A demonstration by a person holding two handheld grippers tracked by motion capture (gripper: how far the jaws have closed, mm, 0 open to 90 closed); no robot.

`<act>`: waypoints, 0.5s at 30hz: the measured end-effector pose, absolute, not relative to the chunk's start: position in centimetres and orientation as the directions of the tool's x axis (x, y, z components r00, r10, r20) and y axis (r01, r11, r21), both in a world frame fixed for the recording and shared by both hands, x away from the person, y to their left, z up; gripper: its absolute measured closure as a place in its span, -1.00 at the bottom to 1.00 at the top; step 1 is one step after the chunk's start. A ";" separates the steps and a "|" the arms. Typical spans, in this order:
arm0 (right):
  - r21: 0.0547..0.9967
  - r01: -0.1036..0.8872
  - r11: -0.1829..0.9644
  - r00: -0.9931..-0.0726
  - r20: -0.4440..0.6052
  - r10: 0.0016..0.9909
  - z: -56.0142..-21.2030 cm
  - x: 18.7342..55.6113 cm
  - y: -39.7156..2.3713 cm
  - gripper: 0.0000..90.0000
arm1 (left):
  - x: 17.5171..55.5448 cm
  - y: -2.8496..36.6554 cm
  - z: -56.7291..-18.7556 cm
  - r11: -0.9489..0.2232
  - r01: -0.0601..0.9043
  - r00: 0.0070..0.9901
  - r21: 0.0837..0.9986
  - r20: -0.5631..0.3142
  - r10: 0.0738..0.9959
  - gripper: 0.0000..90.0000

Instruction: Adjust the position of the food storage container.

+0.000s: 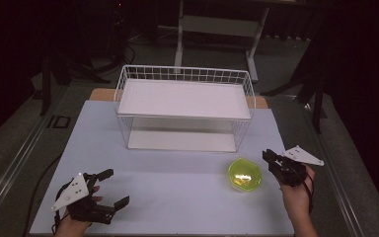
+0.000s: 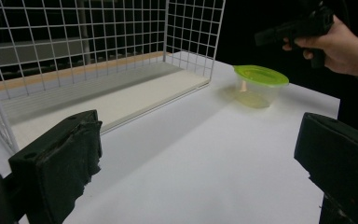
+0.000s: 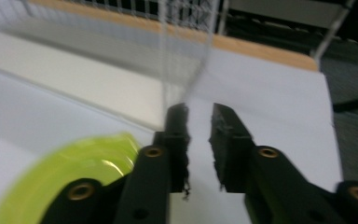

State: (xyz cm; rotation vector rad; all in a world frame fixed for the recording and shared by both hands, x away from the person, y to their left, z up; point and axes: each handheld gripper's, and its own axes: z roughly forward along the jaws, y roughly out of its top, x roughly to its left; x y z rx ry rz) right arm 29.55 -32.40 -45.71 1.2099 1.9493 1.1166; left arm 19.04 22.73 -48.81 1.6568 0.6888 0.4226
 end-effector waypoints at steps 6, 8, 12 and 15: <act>0.834 0.488 0.259 -0.414 -0.040 0.909 -47.8 29.3 -33.6 1.00 | 19.1 22.7 -48.8 -0.088 0.209 0.754 0.974 -0.103 0.648 -0.97; 0.818 0.511 0.264 -0.415 -0.033 0.909 -48.5 29.0 -33.7 1.00 | 19.1 22.7 -48.8 -0.091 0.206 0.756 0.974 -0.099 0.648 -0.97; 0.792 0.552 0.262 -0.427 -0.002 0.904 -50.0 28.4 -34.0 1.00 | 19.1 22.7 -48.8 -0.093 0.205 0.756 0.974 -0.097 0.647 -0.97; 0.767 0.583 0.268 -0.441 0.021 0.897 -51.3 27.9 -33.8 1.00 | 19.1 22.7 -48.8 -0.094 0.203 0.756 0.975 -0.095 0.648 -0.97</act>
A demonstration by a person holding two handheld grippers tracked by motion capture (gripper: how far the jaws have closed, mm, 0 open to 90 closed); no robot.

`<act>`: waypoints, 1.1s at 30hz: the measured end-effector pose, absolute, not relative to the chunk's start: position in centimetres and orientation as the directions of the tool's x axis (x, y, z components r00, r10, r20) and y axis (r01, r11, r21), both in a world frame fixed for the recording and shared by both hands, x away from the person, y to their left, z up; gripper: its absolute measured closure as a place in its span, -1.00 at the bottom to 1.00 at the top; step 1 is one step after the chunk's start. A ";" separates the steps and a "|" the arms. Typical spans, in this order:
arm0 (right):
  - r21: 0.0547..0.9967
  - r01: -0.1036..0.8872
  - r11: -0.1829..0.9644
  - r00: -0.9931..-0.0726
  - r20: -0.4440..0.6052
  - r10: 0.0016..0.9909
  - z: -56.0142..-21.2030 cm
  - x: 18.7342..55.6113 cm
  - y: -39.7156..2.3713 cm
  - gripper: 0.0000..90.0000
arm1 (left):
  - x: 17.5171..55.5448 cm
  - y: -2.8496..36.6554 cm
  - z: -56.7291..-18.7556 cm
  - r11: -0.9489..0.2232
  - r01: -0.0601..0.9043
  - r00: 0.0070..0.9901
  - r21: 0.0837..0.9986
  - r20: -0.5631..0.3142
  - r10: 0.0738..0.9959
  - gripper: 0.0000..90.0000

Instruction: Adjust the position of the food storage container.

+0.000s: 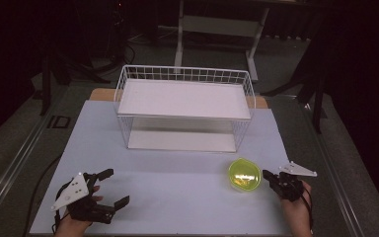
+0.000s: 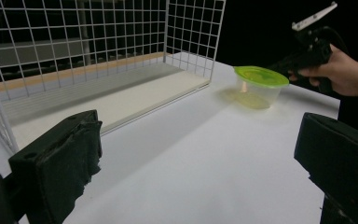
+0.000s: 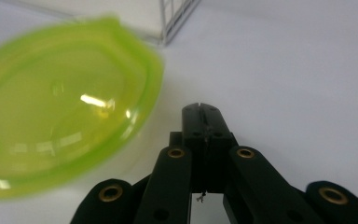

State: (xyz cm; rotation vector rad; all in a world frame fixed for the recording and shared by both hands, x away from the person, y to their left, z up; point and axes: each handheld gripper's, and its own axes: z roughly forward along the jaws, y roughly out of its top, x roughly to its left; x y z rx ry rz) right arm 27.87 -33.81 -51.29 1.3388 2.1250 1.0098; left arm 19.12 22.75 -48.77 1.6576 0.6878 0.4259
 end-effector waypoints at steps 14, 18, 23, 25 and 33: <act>0.739 0.598 0.311 -0.527 0.070 0.847 -52.8 26.9 -31.3 1.00 | 19.1 22.7 -48.8 -0.095 0.200 0.756 0.975 -0.092 0.648 -0.97; 0.738 0.585 0.337 -0.560 0.066 0.826 -52.9 26.9 -30.1 1.00 | 19.1 22.7 -48.8 -0.097 0.199 0.757 0.975 -0.091 0.647 -0.97; 0.739 0.561 0.373 -0.619 0.075 0.782 -53.2 26.9 -28.6 1.00 | 19.1 22.6 -48.8 -0.100 0.197 0.759 0.975 -0.087 0.646 -0.97; 0.737 0.550 0.392 -0.629 0.058 0.775 -53.1 26.9 -28.4 1.00 | 19.1 22.6 -48.8 -0.099 0.198 0.759 0.975 -0.088 0.646 -0.97; 0.754 0.558 0.346 -0.577 0.053 0.815 -52.1 29.6 -29.4 1.00 | 19.1 22.6 -48.8 -0.103 0.196 0.758 0.975 -0.084 0.646 -0.97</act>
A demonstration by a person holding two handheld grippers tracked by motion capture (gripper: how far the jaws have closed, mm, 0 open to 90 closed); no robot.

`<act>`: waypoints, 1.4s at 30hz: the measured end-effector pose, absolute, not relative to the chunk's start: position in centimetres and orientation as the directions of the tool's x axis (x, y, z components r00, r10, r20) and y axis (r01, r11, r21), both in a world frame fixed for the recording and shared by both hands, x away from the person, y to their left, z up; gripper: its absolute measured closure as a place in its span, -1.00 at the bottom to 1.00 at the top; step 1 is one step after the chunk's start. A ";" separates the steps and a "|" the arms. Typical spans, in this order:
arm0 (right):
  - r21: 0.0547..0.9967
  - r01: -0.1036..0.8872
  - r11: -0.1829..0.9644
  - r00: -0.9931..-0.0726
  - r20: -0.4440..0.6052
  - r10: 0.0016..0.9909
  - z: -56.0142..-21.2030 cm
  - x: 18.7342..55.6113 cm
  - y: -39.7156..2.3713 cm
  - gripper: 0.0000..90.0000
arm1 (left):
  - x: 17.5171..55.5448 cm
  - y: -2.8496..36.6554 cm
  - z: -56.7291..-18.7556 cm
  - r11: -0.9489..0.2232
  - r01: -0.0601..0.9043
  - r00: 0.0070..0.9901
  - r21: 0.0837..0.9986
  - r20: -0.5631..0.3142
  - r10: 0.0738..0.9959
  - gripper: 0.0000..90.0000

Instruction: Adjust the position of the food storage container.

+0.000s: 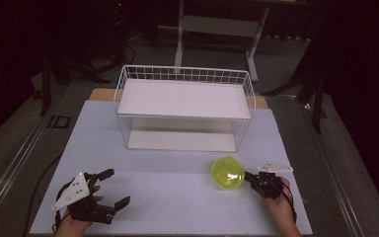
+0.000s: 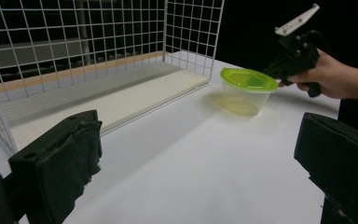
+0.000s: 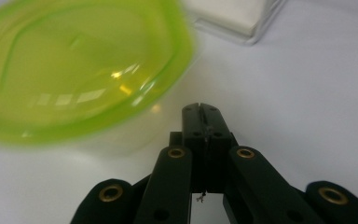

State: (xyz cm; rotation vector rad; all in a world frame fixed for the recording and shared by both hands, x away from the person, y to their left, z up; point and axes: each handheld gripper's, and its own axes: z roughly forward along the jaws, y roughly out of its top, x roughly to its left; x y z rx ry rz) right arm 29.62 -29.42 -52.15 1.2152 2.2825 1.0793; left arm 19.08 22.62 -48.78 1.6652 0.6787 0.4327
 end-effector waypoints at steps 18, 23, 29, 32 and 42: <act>0.745 0.556 0.368 -0.638 0.099 0.763 -52.7 30.1 -27.8 1.00 | 19.1 22.6 -48.8 -0.112 0.197 0.760 0.974 -0.079 0.645 -0.97; 0.747 0.537 0.392 -0.685 0.114 0.719 -52.3 29.3 -26.3 1.00 | 19.1 22.6 -48.8 -0.115 0.198 0.760 0.973 -0.079 0.645 -0.97; 0.733 0.545 0.407 -0.710 0.146 0.689 -52.9 28.9 -24.8 1.00 | 19.1 22.6 -48.8 -0.115 0.198 0.761 0.974 -0.078 0.644 -0.97; 0.729 0.542 0.418 -0.721 0.148 0.677 -52.9 28.8 -24.2 1.00 | 19.1 22.5 -48.8 -0.118 0.199 0.761 0.973 -0.077 0.645 -0.97; 0.724 0.526 0.445 -0.761 0.168 0.627 -53.1 28.8 -21.4 1.00 | 19.1 22.5 -48.8 -0.123 0.197 0.763 0.973 -0.074 0.642 -0.97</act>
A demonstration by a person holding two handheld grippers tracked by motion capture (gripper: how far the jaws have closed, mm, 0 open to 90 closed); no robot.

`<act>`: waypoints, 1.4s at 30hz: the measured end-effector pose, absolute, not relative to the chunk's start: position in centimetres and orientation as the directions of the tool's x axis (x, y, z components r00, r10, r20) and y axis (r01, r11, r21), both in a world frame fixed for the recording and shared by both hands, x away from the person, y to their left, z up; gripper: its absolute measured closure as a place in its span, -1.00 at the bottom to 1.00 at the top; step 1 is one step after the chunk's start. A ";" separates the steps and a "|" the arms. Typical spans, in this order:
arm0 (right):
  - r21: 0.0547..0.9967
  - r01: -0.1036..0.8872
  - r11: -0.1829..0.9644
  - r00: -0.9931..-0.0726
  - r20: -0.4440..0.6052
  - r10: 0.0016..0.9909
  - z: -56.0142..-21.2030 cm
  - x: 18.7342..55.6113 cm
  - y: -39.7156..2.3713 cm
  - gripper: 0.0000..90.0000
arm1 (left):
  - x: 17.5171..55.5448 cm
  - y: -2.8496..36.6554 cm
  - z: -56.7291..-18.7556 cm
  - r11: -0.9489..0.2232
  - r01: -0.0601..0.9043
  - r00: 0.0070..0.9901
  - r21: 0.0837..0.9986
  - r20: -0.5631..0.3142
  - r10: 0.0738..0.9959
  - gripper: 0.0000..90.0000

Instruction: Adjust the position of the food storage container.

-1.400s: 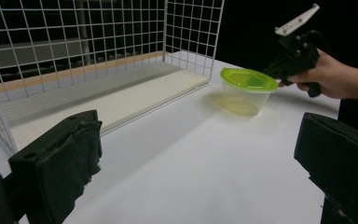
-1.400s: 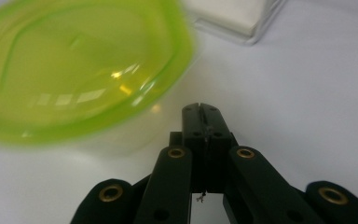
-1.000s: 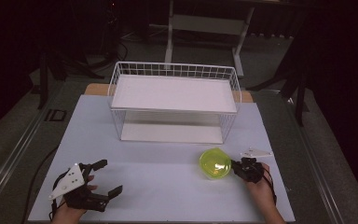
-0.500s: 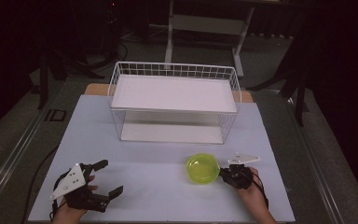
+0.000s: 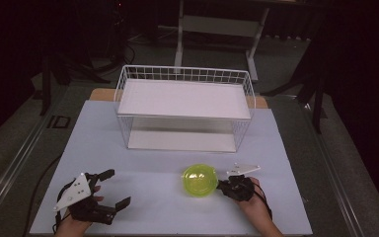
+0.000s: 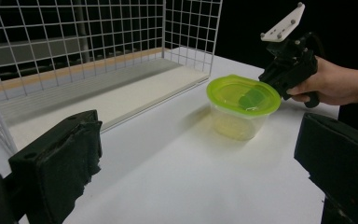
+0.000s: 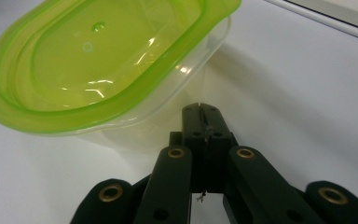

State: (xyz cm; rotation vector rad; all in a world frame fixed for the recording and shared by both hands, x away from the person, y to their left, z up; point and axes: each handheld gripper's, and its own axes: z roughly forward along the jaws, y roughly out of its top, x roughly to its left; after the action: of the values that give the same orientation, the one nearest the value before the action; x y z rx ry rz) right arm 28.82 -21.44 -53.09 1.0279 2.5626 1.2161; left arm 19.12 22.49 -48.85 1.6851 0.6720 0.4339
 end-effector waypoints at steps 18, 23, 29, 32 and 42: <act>0.726 0.519 0.452 -0.771 0.168 0.615 -52.7 28.5 -21.0 1.00 | 18.9 22.4 -48.7 -0.132 0.190 0.766 0.973 -0.063 0.640 -0.97; 0.726 0.517 0.454 -0.780 0.180 0.599 -52.6 28.3 -20.2 1.00 | 19.0 22.4 -48.7 -0.132 0.192 0.765 0.973 -0.064 0.640 -0.97; 0.722 0.506 0.471 -0.800 0.190 0.569 -52.9 28.5 -18.5 1.00 | 18.9 22.4 -48.7 -0.135 0.191 0.768 0.972 -0.062 0.638 -0.97; 0.721 0.502 0.478 -0.807 0.192 0.559 -52.9 28.5 -18.0 1.00 | 18.9 22.4 -48.7 -0.133 0.191 0.767 0.973 -0.064 0.638 -0.97; 0.718 0.478 0.505 -0.834 0.192 0.517 -53.1 28.7 -15.2 1.00 | 18.9 22.4 -48.7 -0.134 0.191 0.769 0.972 -0.064 0.636 -0.97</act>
State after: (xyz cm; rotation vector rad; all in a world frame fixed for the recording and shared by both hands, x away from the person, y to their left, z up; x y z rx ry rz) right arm 28.69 -15.17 -53.09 0.8877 2.6843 1.2577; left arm 18.94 22.38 -48.73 1.6950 0.6586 0.4345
